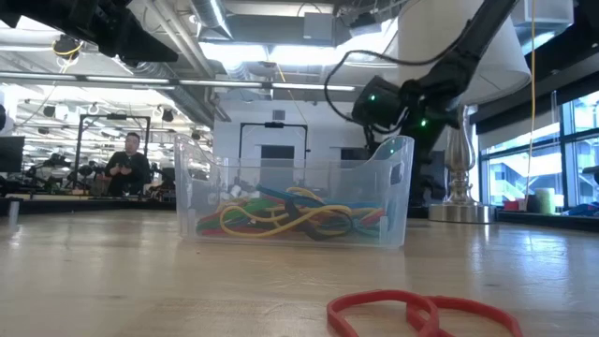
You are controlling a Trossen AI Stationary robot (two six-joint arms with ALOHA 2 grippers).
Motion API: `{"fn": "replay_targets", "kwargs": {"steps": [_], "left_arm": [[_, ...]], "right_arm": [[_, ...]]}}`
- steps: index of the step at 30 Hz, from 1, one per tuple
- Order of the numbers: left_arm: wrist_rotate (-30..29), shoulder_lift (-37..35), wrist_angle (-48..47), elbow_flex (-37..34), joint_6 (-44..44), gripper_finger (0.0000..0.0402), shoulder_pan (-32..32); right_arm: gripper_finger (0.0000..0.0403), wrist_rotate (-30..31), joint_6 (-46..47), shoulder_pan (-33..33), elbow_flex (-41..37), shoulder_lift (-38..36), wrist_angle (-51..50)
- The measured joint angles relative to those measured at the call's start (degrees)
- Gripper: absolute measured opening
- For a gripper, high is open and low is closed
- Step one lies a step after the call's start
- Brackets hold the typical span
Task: Pick and place rubber bands into bin
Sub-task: Put the black rubber band into the transparent bin
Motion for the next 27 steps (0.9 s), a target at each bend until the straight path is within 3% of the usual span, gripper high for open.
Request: {"fn": "replay_targets", "kwargs": {"steps": [4,7,15,19,27], "left_arm": [[-0.11,0.00,-0.02,0.00,-0.01,0.0002,0.02],[-0.26,0.00,0.00,0.00,-0.05,0.0002,0.02],[-0.31,0.00,-0.03,0.00,-1.30,0.0002,0.02],[-0.75,0.00,-0.09,0.00,-1.30,0.0002,0.02],[-0.22,0.01,-0.80,0.00,2.08,0.0002,0.00]], "right_arm": [[0.0246,0.85,-2.27,-0.64,0.13,3.34,4.19],[0.0215,0.87,-4.52,-0.76,0.33,4.35,4.65],[0.0017,-1.07,-5.20,-0.74,0.16,1.84,1.80],[0.0009,-4.98,-6.62,1.67,0.08,-3.39,-0.58],[0.0003,-0.89,-11.84,13.90,0.97,-16.86,0.21]]}}
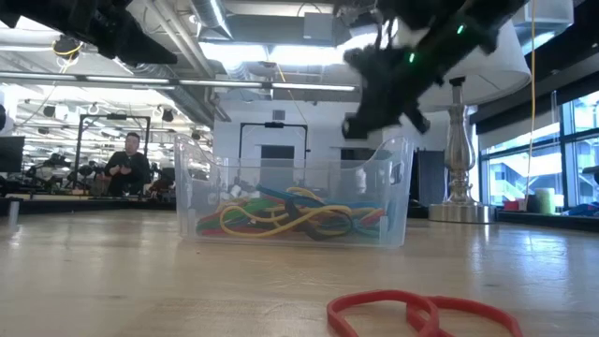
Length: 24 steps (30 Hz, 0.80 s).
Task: Pick and place rubber bands into bin
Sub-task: Put the black rubber band into the transparent bin
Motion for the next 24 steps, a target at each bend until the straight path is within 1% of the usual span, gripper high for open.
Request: {"fn": "replay_targets", "kwargs": {"steps": [3,6,9,13,15,20,24], "left_arm": [[0.21,-0.04,0.41,-0.56,0.60,0.0002,0.01],[2.80,-0.09,0.29,-1.81,1.04,0.0002,0.02],[6.20,-0.03,0.36,-2.92,1.09,0.0002,0.00],[8.15,-0.08,0.32,-4.50,1.12,0.0002,0.00],[8.13,-0.09,0.19,-4.93,1.10,0.0002,0.00],[8.15,-0.09,0.26,-5.29,1.10,0.0002,0.00],[8.18,-0.09,0.37,-5.29,1.10,0.0002,0.00]], "right_arm": [[0.0002,2.55,-1.47,6.42,0.08,-1.81,1.94],[0.0002,6.24,-1.53,13.22,3.01,-0.66,2.18],[0.0002,8.82,-1.90,18.11,7.66,2.96,2.32],[0.0001,9.21,-4.50,20.67,16.08,10.47,1.56],[0.0001,7.97,-4.49,20.80,20.76,14.91,-0.84],[0.0001,1.12,-4.27,18.61,31.60,25.88,-8.03],[0.0001,-4.72,-2.88,16.65,37.95,32.03,-12.30]]}}
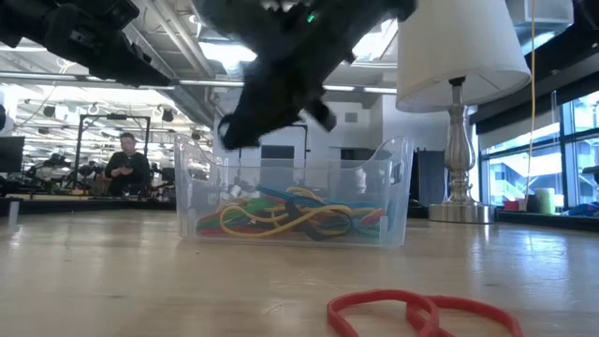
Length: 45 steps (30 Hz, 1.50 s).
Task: Pick and place rubber bands into bin
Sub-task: Put the black rubber band into the transparent bin, then put the red rubber band into the transparent bin
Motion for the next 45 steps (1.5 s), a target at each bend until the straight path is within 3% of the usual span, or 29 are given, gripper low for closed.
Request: {"fn": "replay_targets", "kwargs": {"steps": [4,11,34,39,45], "left_arm": [[0.90,0.00,-0.01,0.00,0.00,0.0002,0.01],[0.98,-0.02,-0.02,0.00,-0.13,0.0002,0.00],[1.15,0.00,0.02,0.00,-1.56,0.0002,0.00],[1.13,0.00,0.68,0.00,-1.66,0.0002,0.00],[1.09,0.59,1.00,1.30,-3.17,0.0002,-0.09]], "right_arm": [[0.0001,-3.29,0.15,-1.43,2.19,3.46,-3.09],[0.0011,-3.06,1.45,-2.42,2.35,5.82,-3.90],[0.0150,-3.84,1.49,-2.40,2.68,1.42,-6.82],[0.0148,-4.05,4.22,-2.24,2.70,-2.73,-11.69],[0.0105,-3.87,1.56,-1.29,2.70,-9.39,-20.01]]}}
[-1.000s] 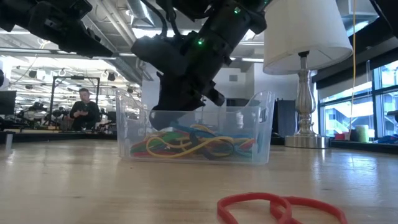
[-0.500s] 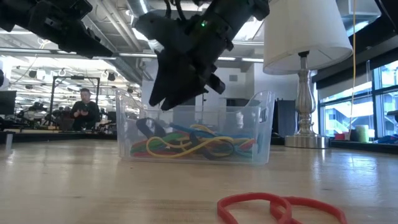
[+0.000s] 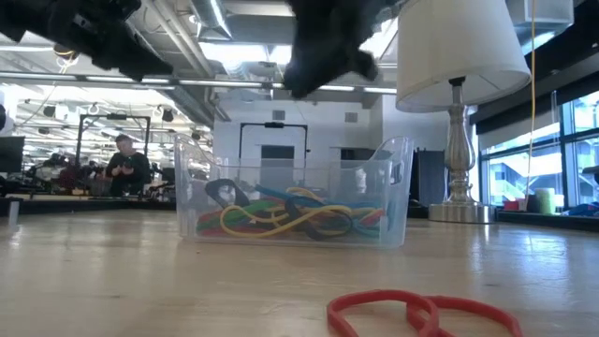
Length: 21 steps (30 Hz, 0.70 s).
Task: Pick and place rubber bands into bin
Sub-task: Put the red rubber band into the transparent bin
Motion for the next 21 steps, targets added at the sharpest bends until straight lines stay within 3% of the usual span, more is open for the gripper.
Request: {"fn": "replay_targets", "kwargs": {"steps": [4,9,16,21], "left_arm": [[-1.06,2.68,-0.07,2.93,0.10,0.0002,-2.12],[-5.68,9.99,-0.67,7.45,-0.90,0.0002,-8.16],[-12.11,28.72,-0.81,17.13,-2.84,0.0002,-20.95],[-13.73,44.64,-2.45,27.54,0.96,0.0002,-29.05]], "right_arm": [[0.0062,1.22,0.16,2.27,-2.58,-5.48,-5.24],[0.0009,5.22,8.13,7.38,-14.87,-15.88,-4.66],[0.0025,5.48,21.96,15.56,-33.58,-31.16,2.32],[0.0018,5.79,25.50,19.60,-41.56,-38.14,4.81]]}}
